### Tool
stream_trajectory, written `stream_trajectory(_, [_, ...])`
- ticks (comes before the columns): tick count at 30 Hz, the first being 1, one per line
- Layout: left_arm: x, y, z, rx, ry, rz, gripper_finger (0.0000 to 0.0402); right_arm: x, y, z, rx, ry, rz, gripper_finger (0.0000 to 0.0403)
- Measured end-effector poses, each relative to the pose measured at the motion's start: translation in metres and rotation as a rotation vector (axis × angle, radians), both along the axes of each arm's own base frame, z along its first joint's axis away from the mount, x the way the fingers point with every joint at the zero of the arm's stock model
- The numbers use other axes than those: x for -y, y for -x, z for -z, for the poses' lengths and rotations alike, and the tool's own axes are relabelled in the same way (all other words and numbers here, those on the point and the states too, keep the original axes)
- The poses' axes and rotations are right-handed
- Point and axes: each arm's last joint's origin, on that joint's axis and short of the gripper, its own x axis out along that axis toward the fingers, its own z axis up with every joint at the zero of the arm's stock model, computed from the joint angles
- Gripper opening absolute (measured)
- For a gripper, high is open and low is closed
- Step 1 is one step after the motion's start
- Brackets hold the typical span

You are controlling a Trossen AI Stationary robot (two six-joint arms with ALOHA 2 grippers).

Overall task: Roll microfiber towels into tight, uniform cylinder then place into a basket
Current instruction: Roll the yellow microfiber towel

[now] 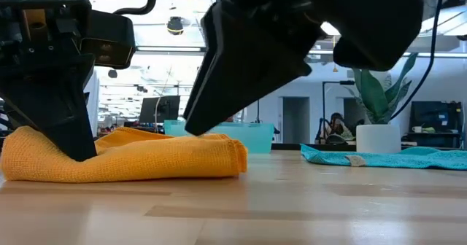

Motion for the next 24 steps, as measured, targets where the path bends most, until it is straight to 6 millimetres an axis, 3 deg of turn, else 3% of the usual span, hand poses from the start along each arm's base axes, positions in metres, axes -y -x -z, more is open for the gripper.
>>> stream_trajectory(10, [0.000,0.000,0.000,0.001,-0.003,0.001,0.0116,0.018,-0.009,0.001,-0.016,-0.020,0.040,0.0197])
stream_trajectory(17, [0.000,0.000,0.000,0.003,-0.009,0.010,0.0116,0.018,-0.014,0.030,-0.055,-0.019,0.056,0.0209])
stream_trajectory(24, [0.000,0.000,0.000,0.004,-0.010,0.010,0.0116,0.024,-0.014,0.040,-0.090,-0.032,0.158,0.0195])
